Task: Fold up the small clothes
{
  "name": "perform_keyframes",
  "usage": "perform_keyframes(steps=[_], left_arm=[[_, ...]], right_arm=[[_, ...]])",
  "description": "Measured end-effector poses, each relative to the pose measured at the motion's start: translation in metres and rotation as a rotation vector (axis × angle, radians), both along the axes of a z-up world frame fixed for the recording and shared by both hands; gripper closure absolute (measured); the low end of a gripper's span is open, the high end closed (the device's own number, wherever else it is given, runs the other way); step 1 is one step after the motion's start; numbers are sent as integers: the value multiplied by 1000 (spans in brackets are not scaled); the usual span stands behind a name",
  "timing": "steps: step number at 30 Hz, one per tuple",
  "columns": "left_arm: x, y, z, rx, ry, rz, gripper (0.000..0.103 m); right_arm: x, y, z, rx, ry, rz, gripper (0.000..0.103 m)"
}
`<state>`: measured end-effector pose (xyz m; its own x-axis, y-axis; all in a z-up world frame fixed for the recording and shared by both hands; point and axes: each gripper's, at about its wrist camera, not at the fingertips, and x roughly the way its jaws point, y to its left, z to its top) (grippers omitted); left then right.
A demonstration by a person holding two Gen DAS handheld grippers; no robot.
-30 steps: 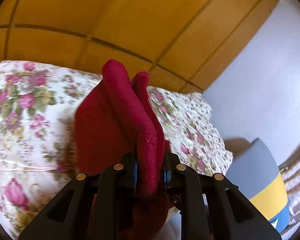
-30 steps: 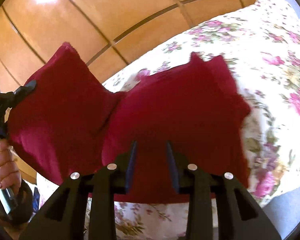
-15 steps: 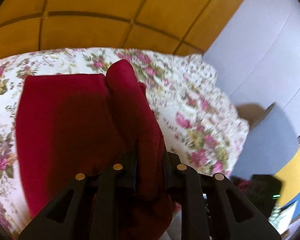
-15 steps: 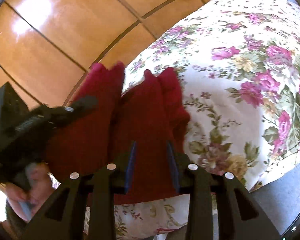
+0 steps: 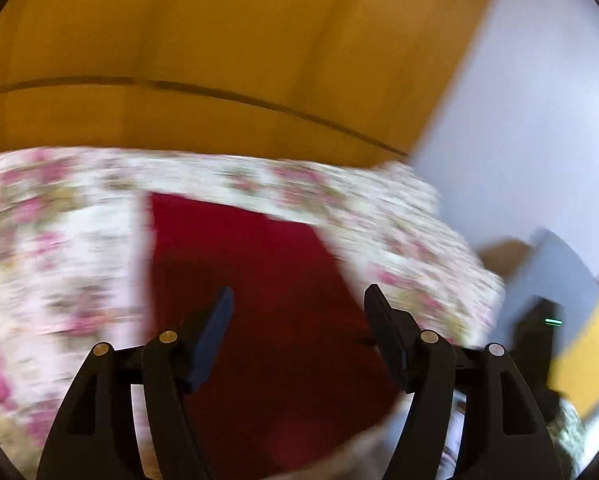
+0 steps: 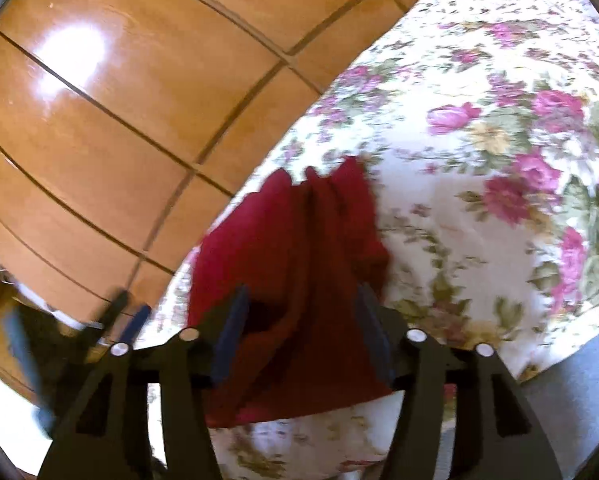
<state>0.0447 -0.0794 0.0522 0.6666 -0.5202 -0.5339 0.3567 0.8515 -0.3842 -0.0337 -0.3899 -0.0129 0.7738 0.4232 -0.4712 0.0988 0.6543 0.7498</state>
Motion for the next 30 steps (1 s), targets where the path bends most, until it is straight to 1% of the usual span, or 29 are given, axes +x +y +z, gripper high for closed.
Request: perform_keyframes(steps=[1, 2, 4, 6, 8, 9, 10, 11, 12, 13, 14, 15, 16, 17, 19, 21, 22, 23, 24, 26, 28, 29, 30], left_arm=[[5, 17, -8, 14, 23, 70, 36], [10, 31, -18, 46, 52, 124, 36], [18, 49, -36, 97, 108, 186, 36], [21, 59, -52, 125, 143, 188, 36], [19, 57, -65, 180, 150, 164, 36], [17, 54, -68, 192, 148, 143, 36], [15, 49, -72, 204, 141, 115, 36], [12, 44, -72, 218, 119, 113, 36], [11, 41, -73, 228, 103, 113, 36], [12, 39, -74, 235, 96, 108, 36], [13, 36, -74, 238, 95, 104, 36], [18, 34, -74, 238, 97, 107, 36], [21, 32, -72, 235, 98, 107, 36], [23, 32, -70, 235, 97, 104, 36], [23, 27, -65, 259, 68, 98, 36], [21, 20, -63, 276, 41, 71, 36], [19, 15, -63, 290, 25, 53, 36], [17, 9, -64, 313, 10, 44, 36], [16, 4, -65, 338, 1, 43, 36], [14, -8, -72, 414, -20, 37, 35], [11, -13, -73, 444, -53, 27, 35], [9, -14, -70, 461, -67, 22, 35], [7, -13, -68, 468, -74, 18, 35]], right_arm=[[6, 4, 1, 15, 6, 16, 36], [10, 8, 2, 22, 20, 32, 35], [17, 17, 5, 10, 28, 49, 35], [24, 29, 16, -38, 7, 71, 35], [27, 42, 28, -66, -28, 123, 36], [31, 52, 33, -118, -18, 151, 36], [34, 61, 35, -181, 11, 166, 36], [41, 71, 34, -252, 53, 189, 36], [46, 79, 31, -291, 84, 222, 48], [51, 86, 24, -292, 110, 258, 79], [53, 88, 18, -282, 130, 276, 89], [53, 88, 14, -282, 146, 274, 91], [50, 84, 15, -278, 139, 259, 94], [44, 76, 18, -263, 119, 237, 94], [29, 59, 31, -224, 47, 183, 96], [14, 48, 36, -228, 13, 155, 96], [11, 45, 35, -244, 24, 146, 96], [8, 43, 27, -259, 50, 141, 96], [8, 41, 13, -252, 84, 139, 96], [10, 39, -14, -246, 150, 133, 96], [12, 41, -33, -239, 194, 139, 95], [7, 42, -32, -215, 196, 142, 93], [5, 41, -27, -197, 177, 139, 87]])
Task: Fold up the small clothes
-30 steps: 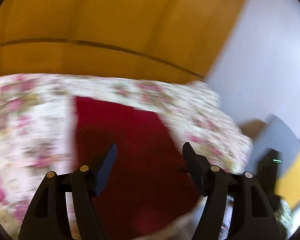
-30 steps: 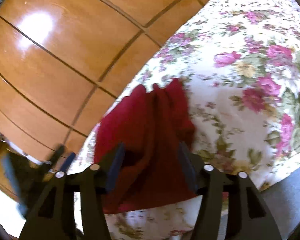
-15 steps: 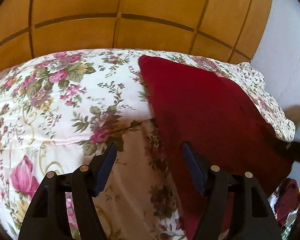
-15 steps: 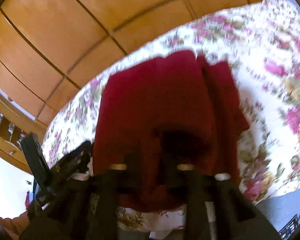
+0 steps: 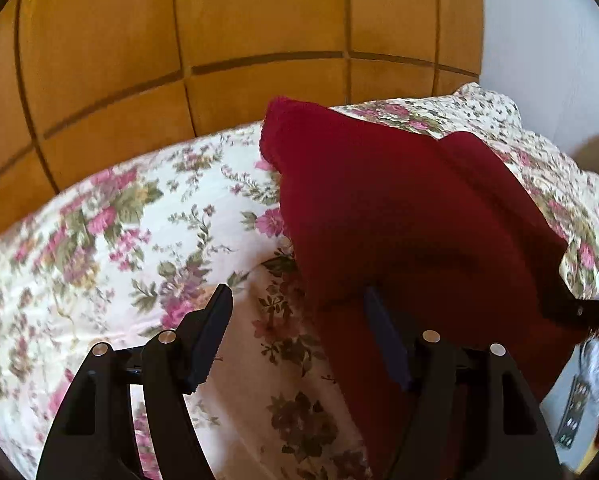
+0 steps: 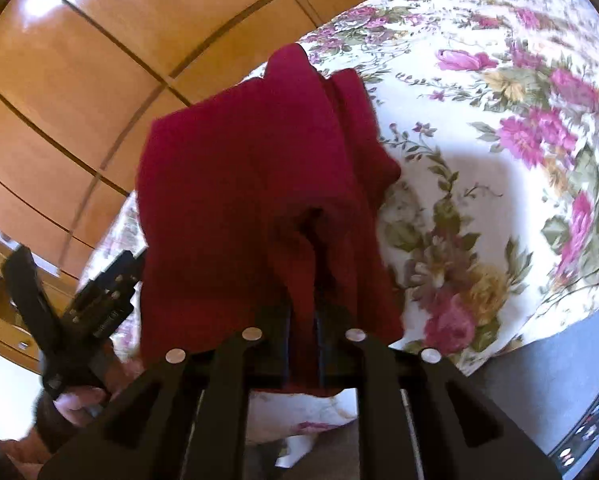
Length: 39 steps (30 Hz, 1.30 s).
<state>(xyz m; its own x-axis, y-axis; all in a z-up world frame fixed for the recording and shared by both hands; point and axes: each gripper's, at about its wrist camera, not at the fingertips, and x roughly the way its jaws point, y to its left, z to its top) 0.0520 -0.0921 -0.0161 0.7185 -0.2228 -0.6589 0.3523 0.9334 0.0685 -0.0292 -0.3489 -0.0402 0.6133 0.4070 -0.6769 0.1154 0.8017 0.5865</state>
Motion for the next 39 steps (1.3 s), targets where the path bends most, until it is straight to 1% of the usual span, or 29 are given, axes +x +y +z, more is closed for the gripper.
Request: perform_keyframes(steps=[1, 2, 3, 4, 5, 7, 9, 10, 11, 12, 13, 14, 16, 17, 19, 20, 21, 23, 25, 26, 27, 29, 30, 32, 34, 35, 36, 37, 39], left_arm=[[-2, 3, 4, -2, -9, -4, 35], [-3, 8, 9, -25, -17, 1, 35], [-4, 14, 12, -59, -23, 7, 35], [-4, 18, 15, -86, -26, 16, 35], [-3, 20, 16, -101, -27, 27, 35], [3, 20, 14, -100, -17, 52, 35], [10, 15, 8, -84, 11, 50, 35], [12, 12, 7, -83, 8, 51, 35], [14, 8, 6, -74, -4, 50, 35], [14, 4, 6, -53, -16, 46, 35], [15, 0, 7, -35, -25, 44, 35], [15, -3, 11, -18, -42, 38, 35], [15, -6, 19, -34, -72, 21, 35], [16, -7, 22, -41, -80, 15, 35], [22, -17, 21, -20, -87, 5, 35], [25, -24, 19, 4, -86, 0, 35], [29, -33, 14, 37, -88, 1, 35], [35, -50, 1, 105, -92, -7, 35], [36, -61, -10, 159, -122, -28, 35], [35, -60, -9, 157, -131, -29, 35], [35, -57, -6, 146, -119, -32, 35], [36, -49, 2, 115, -75, -43, 35], [37, -44, 10, 95, -51, -41, 35], [35, -33, 27, 36, -41, -15, 35], [38, -24, 46, -29, -62, 26, 34], [43, -25, 51, -44, -54, 32, 31], [47, -29, 53, -52, -46, 26, 31], [51, -34, 54, -47, -41, 23, 31], [62, -50, 50, -2, -26, 18, 31]], right_arm=[[-1, -1, 8, -5, -27, -3, 74], [-3, -4, 19, -22, -70, -11, 65], [-4, -7, 31, -51, -119, -31, 48], [-2, -10, 40, -69, -147, -46, 44], [3, -13, 47, -84, -166, -55, 44], [19, -20, 52, -96, -153, -71, 44], [44, -21, 47, -81, -129, -61, 44], [52, -21, 43, -79, -106, -55, 47], [64, -19, 35, -80, -64, -49, 53], [73, -14, 28, -80, -35, -29, 71], [77, -11, 26, -98, -27, -18, 82], [78, -6, 29, -132, -41, -11, 84], [70, -3, 45, -200, -114, -19, 91], [65, -4, 51, -243, -138, -43, 91], [60, -14, 51, -254, -145, -86, 92], [62, -19, 44, -243, -125, -99, 92], [65, -24, 33, -231, -87, -114, 92], [73, -33, 10, -198, -45, -141, 92], [73, -42, -5, -151, -51, -159, 90], [70, -45, -7, -123, -59, -168, 89], [68, -48, -5, -112, -57, -167, 86], [64, -50, 6, -119, -53, -154, 72], [60, -50, 19, -146, -74, -156, 64], [57, -43, 46, -199, -152, -149, 64], [61, -31, 69, -241, -220, -103, 65], [65, -26, 74, -244, -229, -81, 65], [75, -17, 78, -253, -232, -40, 66], [83, -8, 78, -271, -223, -11, 69], [105, 9, 70, -315, -189, 49, 75]])
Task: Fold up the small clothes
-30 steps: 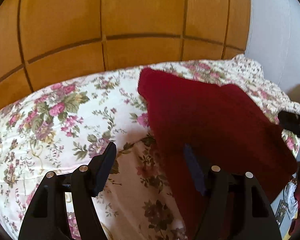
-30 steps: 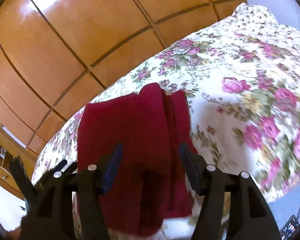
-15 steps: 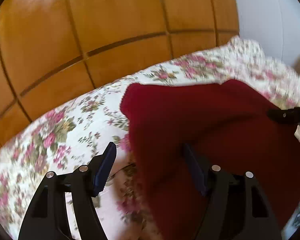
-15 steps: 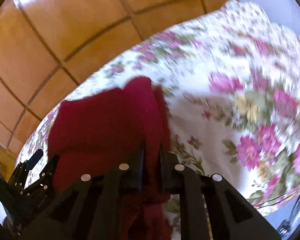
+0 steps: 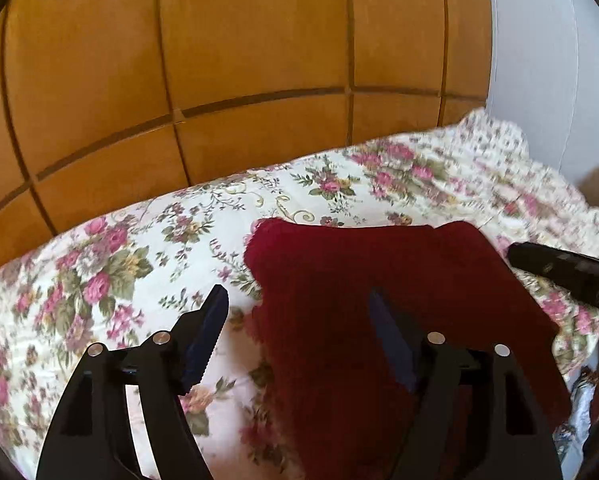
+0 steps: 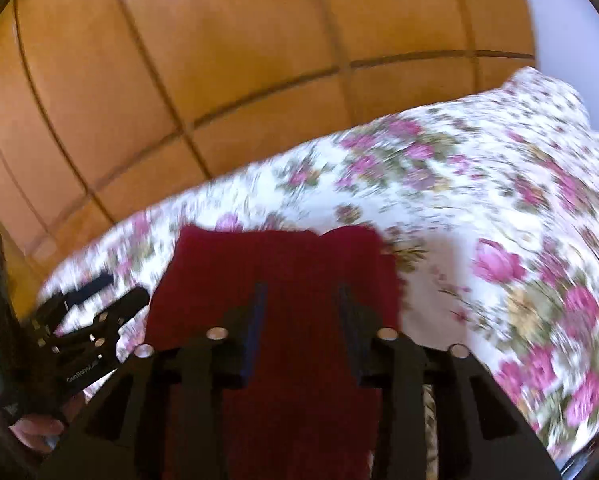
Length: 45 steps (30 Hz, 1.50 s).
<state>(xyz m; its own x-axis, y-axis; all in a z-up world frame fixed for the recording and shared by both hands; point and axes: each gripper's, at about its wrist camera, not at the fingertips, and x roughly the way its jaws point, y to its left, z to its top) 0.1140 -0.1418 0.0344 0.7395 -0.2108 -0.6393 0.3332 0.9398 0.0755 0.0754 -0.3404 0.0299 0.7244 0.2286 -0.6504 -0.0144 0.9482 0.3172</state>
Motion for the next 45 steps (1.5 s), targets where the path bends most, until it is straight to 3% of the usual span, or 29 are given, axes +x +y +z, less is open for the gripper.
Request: perform_keyframes(steps=[5, 8, 10, 13, 20, 23, 25, 28, 37, 45], left_arm=[[32, -42, -42, 154, 87, -38, 30], [41, -42, -62, 129, 80, -30, 29], [42, -44, -68, 136, 57, -27, 29], [42, -45, -68, 139, 55, -20, 29], [37, -41, -59, 120, 51, -16, 29], [29, -32, -56, 91, 51, 7, 21], [26, -24, -53, 56, 72, 24, 18], [20, -11, -49, -3, 110, 42, 18], [-9, 0, -39, 0, 106, 43, 14], [-24, 19, -37, -14, 129, 51, 13]], right_arm=[[31, -5, -46, -13, 127, -63, 84], [29, -22, -64, 49, 103, -114, 84], [28, -20, -68, 17, 67, -119, 84], [28, -13, -68, -45, 22, -128, 84], [23, -14, -64, -40, 13, -118, 81], [17, -11, -58, -64, 20, -123, 72], [10, -11, -53, -80, 24, -149, 52], [-2, -14, -51, -55, 33, -174, 43], [-41, -26, -59, 90, 84, -206, 22], [-60, -30, -68, 197, 117, -178, 14]])
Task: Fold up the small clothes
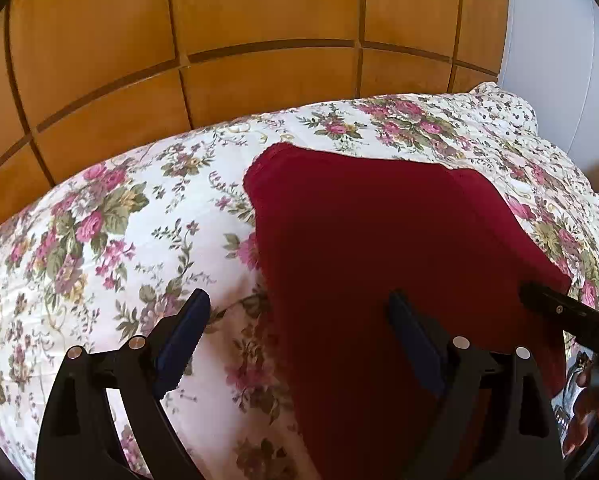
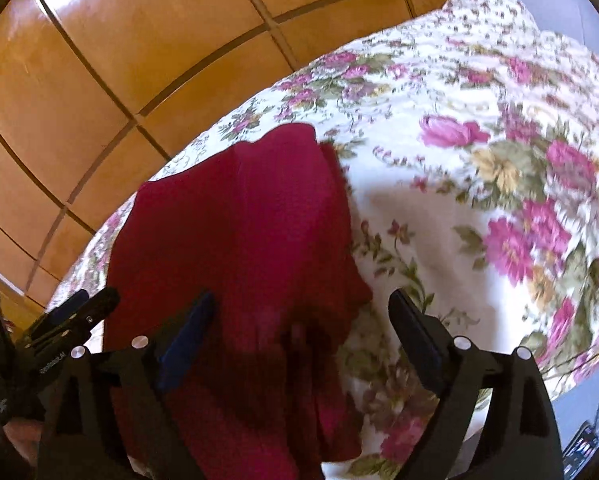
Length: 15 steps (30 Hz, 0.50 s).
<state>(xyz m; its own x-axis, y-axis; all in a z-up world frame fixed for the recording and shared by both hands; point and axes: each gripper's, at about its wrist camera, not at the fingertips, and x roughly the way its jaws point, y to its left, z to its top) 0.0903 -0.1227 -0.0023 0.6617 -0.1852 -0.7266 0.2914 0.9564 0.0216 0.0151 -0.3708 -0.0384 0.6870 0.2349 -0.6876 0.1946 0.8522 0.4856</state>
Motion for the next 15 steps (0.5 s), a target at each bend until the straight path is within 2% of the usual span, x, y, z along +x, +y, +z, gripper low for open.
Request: perform_keyframes(steps=[4, 7, 15], left_arm=[[-5, 11, -3, -33, 30, 1, 12], [-7, 19, -6, -90, 68, -10, 11], [-6, 49, -31, -374, 254, -85, 11]], right_arm=[[-3, -3, -8, 83, 16, 25, 13], [-3, -6, -14, 145, 28, 39, 13], [3, -3, -16, 183, 26, 117, 12]])
